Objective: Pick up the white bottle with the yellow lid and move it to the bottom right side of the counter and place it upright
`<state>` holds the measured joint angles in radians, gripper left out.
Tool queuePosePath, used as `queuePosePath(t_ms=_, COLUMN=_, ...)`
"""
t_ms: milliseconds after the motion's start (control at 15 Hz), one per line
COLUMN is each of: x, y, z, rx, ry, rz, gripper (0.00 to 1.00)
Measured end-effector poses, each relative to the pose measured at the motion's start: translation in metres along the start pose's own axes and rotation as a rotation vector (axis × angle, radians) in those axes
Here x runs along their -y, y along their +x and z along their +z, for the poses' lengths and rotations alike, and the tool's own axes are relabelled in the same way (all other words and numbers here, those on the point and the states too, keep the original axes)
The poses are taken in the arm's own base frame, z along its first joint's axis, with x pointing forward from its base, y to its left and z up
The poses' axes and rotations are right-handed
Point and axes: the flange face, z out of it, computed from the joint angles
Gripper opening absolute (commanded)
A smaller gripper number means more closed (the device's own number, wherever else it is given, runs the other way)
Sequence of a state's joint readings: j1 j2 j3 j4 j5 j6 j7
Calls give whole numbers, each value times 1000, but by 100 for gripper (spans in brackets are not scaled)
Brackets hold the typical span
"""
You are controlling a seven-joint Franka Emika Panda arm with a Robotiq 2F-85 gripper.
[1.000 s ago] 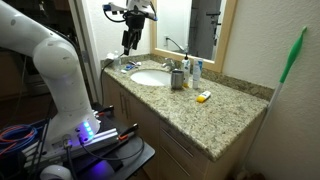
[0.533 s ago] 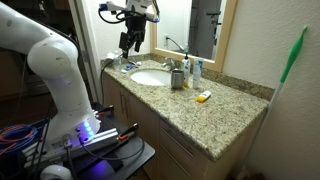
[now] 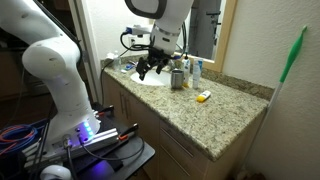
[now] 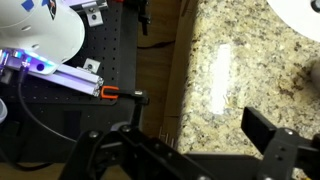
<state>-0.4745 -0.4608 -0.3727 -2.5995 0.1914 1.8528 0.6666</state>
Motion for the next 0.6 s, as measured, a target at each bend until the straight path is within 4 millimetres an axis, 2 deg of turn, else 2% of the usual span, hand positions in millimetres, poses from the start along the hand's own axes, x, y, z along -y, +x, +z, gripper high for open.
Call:
queuePosePath(t_ms=67, x=1, y=7, z=1, rx=6, ry=-4, rz=11, gripper=100)
queuePosePath(t_ms=200, x=4, y=7, z=3, rx=7, ry=-15, rz=36, gripper=100)
queuePosePath(t_ms=333, x=11, y=12, z=5, rx=29, ry=1, rz=143, gripper=100)
queuePosePath(t_ms=467, x=19, y=33, z=0, rx=52, ry=31, rz=244, gripper=100)
queuePosePath(t_ms=600, x=24, y=67, z=-11, rx=77, ry=76, rz=345, gripper=100)
